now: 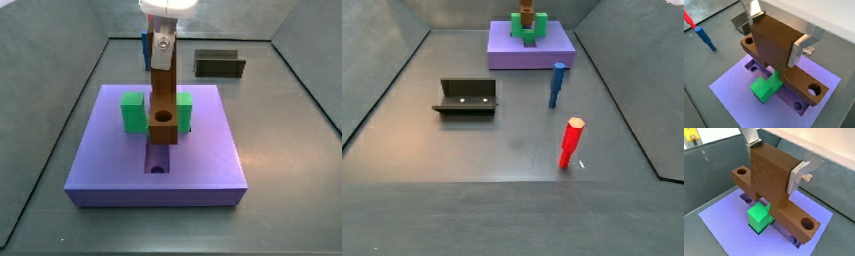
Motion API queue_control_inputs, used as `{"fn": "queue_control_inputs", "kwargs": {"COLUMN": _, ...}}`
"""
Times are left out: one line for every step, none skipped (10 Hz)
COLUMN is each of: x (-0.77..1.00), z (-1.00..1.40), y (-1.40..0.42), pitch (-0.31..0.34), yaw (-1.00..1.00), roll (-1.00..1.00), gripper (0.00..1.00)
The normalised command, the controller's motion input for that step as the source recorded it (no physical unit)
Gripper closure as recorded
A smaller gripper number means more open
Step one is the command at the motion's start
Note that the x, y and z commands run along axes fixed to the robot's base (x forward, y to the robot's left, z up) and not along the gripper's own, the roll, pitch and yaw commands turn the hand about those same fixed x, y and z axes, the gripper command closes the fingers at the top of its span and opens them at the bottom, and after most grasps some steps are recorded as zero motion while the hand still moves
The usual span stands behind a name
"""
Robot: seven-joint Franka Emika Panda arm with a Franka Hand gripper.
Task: Pick up the brown object. Move up. Place the brown object on the fixture. Regrasp the brown object. Move to above the board. Insert the brown object.
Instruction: Insert the brown object.
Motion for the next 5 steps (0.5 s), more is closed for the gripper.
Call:
{"fn": "queue_control_inputs", "kwargs": {"x": -0.34, "z": -0.11, "y": 0.00, "pitch": -0.034, "yaw": -0.05, "roll": 0.00, "gripper": 1.00}}
{"fn": "queue_control_inputs", "kwargs": {"x": -0.36, "z": -0.09, "y": 0.00, "pitch": -0.024, "yaw": 0.00, "roll": 0.00, "gripper": 1.00}}
{"fn": "queue_control_inputs", "kwargs": {"x": -0.10, "z": -0.24, "y": 0.00, "pitch": 0.000, "yaw": 0.00, "roll": 0.02, "gripper": 1.00}}
{"fn": "queue_control_inputs", "kwargs": {"x": 0.29, "z": -0.17, "y": 0.00, "pitch": 0.000, "yaw": 0.18, "roll": -0.02, "gripper": 1.00}}
{"fn": "queue_control_inputs", "kwargs": {"x": 0.12, "z": -0.26, "y": 0.00, "pitch": 0.000, "yaw": 0.15, "roll": -0.02, "gripper": 1.00}}
